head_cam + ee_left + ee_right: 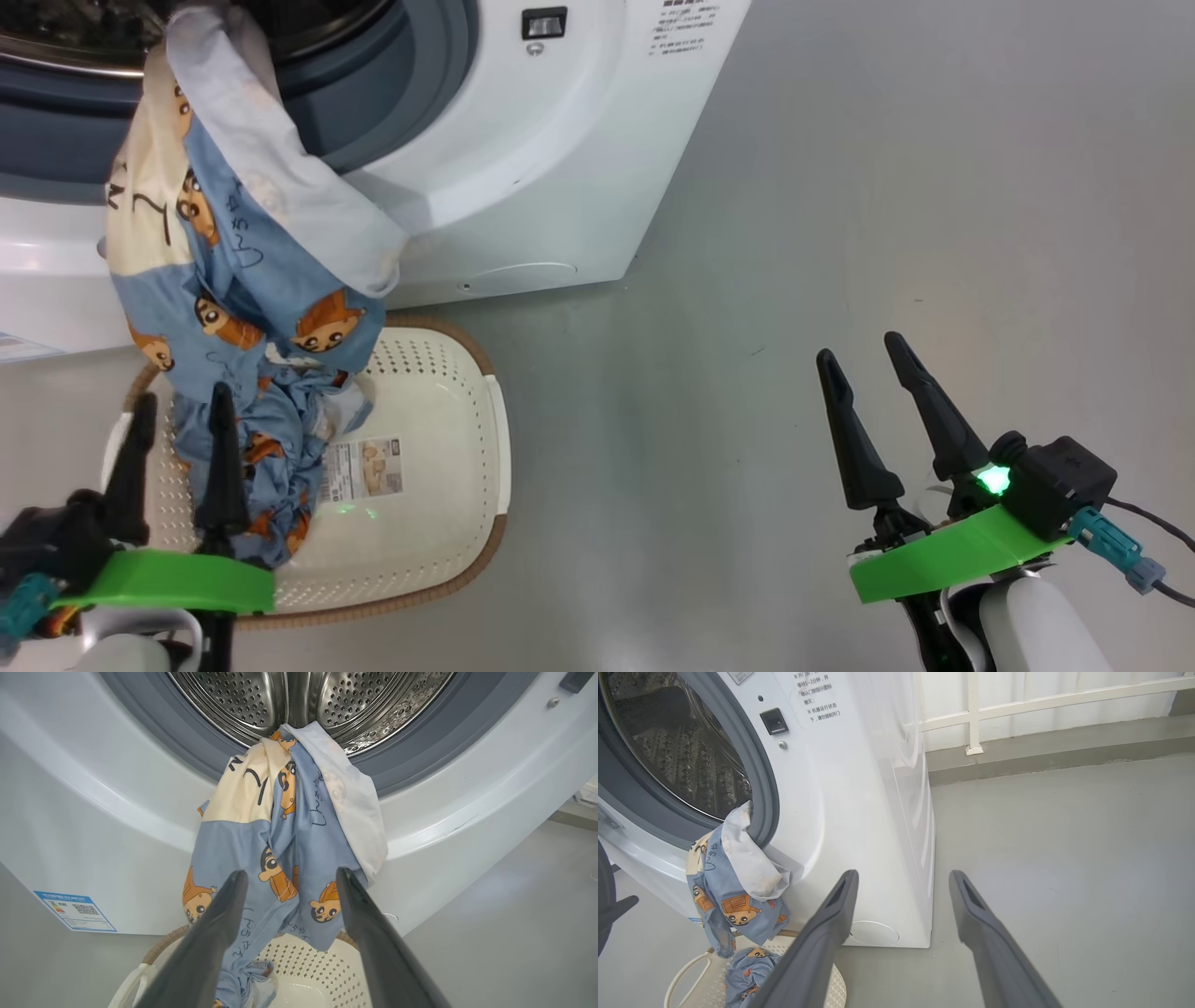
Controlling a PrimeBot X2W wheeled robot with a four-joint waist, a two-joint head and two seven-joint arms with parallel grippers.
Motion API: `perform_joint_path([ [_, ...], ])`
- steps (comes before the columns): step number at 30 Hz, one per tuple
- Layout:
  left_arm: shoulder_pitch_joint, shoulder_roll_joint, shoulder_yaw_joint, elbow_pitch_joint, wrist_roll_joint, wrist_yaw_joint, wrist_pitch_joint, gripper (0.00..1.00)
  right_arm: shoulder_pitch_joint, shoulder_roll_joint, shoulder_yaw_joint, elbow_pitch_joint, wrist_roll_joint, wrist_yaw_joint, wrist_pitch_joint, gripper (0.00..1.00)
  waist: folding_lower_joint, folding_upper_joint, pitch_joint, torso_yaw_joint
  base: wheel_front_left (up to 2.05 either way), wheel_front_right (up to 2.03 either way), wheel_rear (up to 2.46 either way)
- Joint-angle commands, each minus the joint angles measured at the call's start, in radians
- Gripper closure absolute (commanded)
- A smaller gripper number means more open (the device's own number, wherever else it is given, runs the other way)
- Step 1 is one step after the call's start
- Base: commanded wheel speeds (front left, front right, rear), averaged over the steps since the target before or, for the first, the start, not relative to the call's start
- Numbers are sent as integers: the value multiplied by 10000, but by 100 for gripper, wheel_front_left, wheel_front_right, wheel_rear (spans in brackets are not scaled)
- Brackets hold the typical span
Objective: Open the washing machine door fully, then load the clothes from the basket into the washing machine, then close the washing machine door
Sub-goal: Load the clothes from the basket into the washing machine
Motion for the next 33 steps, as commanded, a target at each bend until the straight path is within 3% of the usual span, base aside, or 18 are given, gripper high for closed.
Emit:
perform_joint_path([
  [1, 9, 197, 197, -67, -67, -32, -49, 0, 23, -58, 256, -251, -67, 16, -48, 0, 0, 0, 34, -2, 0, 0, 0],
  [14, -2093, 683, -768, 2722, -452, -32, -49, 0, -352, 83, 469, -258, -125, 16, -48, 0, 0, 0, 545, -138, 0, 0, 0],
  [23, -3658, 1194, -1335, 4373, -1367, -32, -49, 0, -483, 138, 529, -269, -172, 16, -48, 0, 0, 0, 850, -231, 0, 0, 0],
  [33, -4467, 1996, -2931, 4253, -2970, -32, -49, 0, -614, 162, 551, -312, -229, 16, -48, 0, 0, 0, 1043, -302, 0, 0, 0],
])
